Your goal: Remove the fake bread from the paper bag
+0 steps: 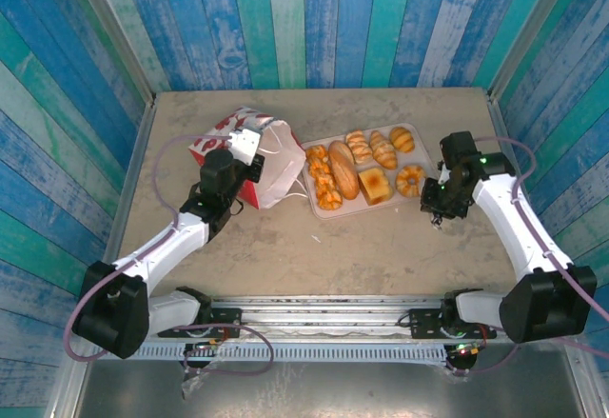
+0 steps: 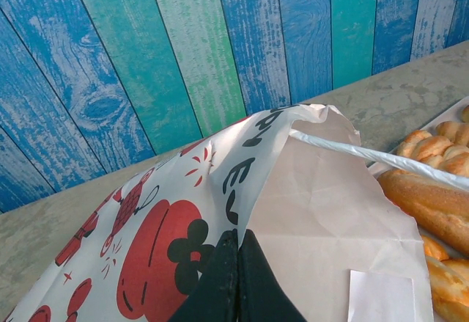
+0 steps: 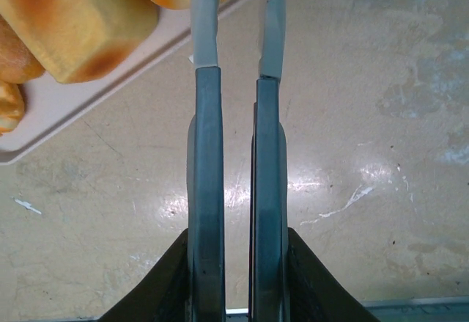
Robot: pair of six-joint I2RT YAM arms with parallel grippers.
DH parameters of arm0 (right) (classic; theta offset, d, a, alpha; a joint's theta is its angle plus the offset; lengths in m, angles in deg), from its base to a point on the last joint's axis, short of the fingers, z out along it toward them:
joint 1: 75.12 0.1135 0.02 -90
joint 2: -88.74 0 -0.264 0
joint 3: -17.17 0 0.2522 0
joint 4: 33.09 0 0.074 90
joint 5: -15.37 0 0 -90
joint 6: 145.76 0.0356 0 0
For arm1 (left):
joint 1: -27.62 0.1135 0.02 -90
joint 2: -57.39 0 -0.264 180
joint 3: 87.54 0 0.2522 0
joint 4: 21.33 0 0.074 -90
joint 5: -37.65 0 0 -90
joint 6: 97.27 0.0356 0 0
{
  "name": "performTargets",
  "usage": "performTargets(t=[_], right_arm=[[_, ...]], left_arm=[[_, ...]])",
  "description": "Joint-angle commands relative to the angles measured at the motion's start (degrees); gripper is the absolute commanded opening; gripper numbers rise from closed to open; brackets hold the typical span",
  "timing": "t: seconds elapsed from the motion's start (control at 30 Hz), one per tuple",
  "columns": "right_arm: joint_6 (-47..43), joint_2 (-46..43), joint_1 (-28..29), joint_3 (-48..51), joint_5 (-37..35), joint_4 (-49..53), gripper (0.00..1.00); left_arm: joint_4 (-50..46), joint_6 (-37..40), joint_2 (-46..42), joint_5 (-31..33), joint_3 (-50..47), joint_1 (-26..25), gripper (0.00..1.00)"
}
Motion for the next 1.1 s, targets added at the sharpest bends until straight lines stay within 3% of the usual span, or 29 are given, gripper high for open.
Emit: performTargets(t=[0.0, 0.63, 1.07], right_arm=[[-1.3, 0.8, -0.4, -2.5, 0.8, -0.7, 0.06], [-3.3, 5.5, -0.5, -2.3, 3.3, -0.5, 0.1], [-2.5, 3.2, -0.6, -2.8, 2.2, 0.1, 0.46]], left_arm=[[1.1, -0.9, -1.4, -0.6, 1.1, -0.1, 0.02], [0.5, -1.0, -1.7, -0.6, 1.2, -0.1, 0.02], [0.5, -1.2, -2.1, -1.3, 1.4, -0.1, 0.02]])
